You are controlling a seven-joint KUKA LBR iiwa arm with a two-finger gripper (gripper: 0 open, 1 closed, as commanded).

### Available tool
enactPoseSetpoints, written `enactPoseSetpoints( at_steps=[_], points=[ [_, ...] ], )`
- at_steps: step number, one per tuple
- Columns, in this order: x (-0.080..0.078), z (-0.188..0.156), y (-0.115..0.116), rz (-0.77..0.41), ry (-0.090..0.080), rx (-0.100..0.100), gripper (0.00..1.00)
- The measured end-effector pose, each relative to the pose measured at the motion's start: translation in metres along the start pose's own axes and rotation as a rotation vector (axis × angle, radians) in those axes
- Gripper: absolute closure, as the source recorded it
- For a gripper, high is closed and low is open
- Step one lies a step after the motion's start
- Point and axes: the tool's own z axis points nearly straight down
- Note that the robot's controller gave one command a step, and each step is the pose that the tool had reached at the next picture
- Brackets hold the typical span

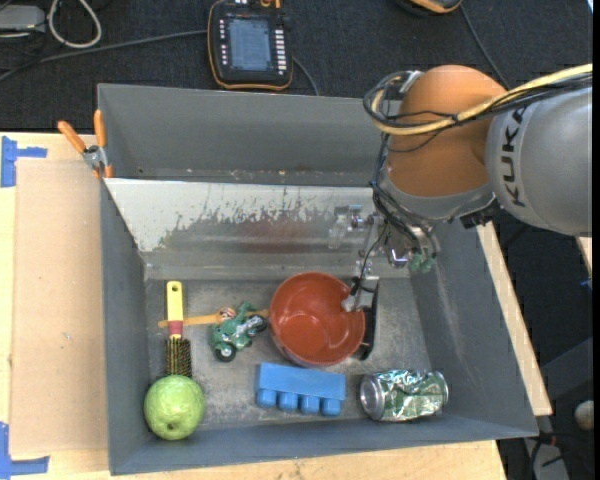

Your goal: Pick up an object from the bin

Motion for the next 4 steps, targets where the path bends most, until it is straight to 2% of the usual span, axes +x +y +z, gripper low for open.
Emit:
enactPoseSetpoints(
  at_steps=[1, 2, 3, 4],
  points=[
    [-0.001, -0.005, 0.0, 0.001, -0.008, 0.0, 0.0],
    [-0.009, 0.101, 0.016, -0.449, -0.008, 0.001, 0.0],
    [0.018, 0.064, 0.026, -0.498, -0.009, 0.0, 0.0],
    [0.03, 0.092, 0.029, -1.007, -0.007, 0.0, 0.0]
  ],
)
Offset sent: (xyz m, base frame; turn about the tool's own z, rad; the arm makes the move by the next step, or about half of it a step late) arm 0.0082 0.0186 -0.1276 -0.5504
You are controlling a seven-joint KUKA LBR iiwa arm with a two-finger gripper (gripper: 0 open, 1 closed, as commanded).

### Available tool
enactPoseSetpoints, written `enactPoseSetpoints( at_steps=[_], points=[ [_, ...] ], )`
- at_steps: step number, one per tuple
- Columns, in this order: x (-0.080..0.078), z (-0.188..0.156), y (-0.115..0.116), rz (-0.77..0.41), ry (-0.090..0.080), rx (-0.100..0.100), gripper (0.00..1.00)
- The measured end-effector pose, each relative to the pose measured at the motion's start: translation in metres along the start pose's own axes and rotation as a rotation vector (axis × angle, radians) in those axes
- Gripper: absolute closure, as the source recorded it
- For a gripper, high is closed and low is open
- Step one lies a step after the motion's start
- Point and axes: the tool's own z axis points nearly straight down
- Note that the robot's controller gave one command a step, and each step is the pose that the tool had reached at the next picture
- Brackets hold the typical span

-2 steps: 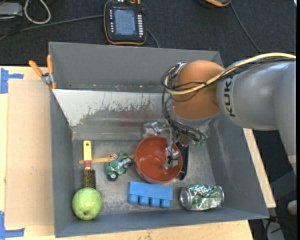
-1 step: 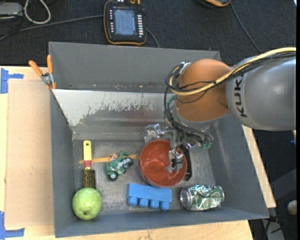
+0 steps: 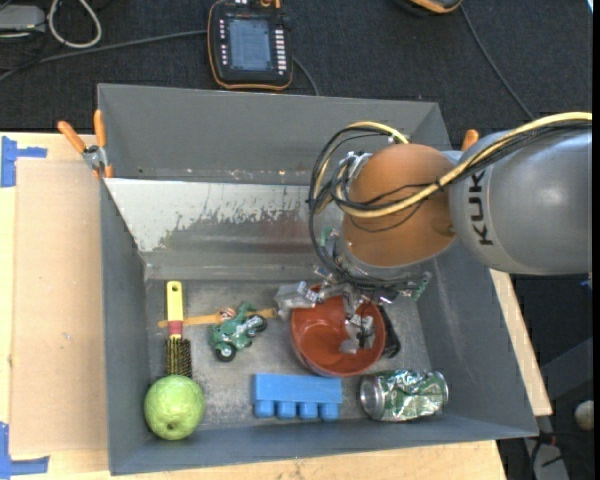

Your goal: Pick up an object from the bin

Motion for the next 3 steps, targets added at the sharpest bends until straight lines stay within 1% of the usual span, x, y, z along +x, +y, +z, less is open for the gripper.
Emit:
enactPoseSetpoints(
  at_steps=[1, 2, 3],
  points=[
    [-0.006, 0.035, -0.031, 0.054, -0.009, 0.006, 0.0],
    [-0.023, 0.03, 0.005, -0.382, -0.01, 0.012, 1.0],
    [-0.023, 0.03, 0.005, -0.381, -0.01, 0.012, 1.0]
  ],
)
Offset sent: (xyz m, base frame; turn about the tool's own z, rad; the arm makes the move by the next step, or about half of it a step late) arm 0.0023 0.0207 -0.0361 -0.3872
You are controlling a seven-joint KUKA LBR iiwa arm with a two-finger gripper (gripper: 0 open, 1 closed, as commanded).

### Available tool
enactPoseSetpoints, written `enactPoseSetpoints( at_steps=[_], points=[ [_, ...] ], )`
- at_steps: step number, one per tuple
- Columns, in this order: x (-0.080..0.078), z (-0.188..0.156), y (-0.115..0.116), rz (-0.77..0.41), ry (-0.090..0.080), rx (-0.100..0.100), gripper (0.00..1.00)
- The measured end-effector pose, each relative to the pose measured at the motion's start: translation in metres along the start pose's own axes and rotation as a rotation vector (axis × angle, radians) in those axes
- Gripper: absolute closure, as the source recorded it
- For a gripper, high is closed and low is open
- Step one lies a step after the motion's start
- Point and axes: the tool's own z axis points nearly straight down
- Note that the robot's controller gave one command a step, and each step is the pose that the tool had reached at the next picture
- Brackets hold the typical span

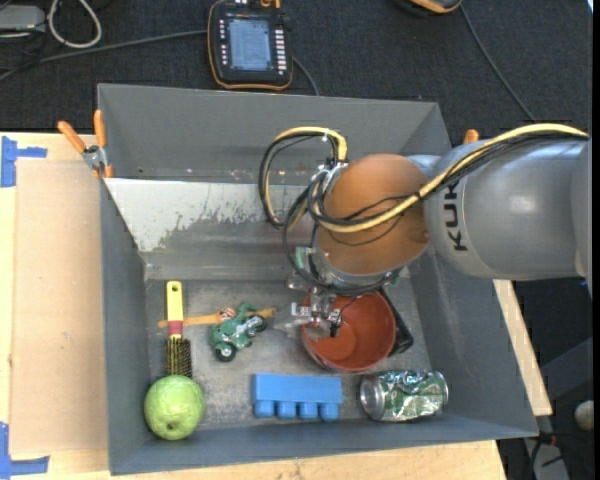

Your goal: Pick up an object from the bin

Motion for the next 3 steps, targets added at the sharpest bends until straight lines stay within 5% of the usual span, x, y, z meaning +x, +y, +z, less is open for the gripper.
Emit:
enactPoseSetpoints(
  at_steps=[2, 3],
  points=[
    [0.0, -0.049, 0.004, 0.004, 0.002, -0.014, 1.0],
    [-0.002, -0.086, 0.002, 0.006, -0.001, -0.005, 1.0]
  ],
)
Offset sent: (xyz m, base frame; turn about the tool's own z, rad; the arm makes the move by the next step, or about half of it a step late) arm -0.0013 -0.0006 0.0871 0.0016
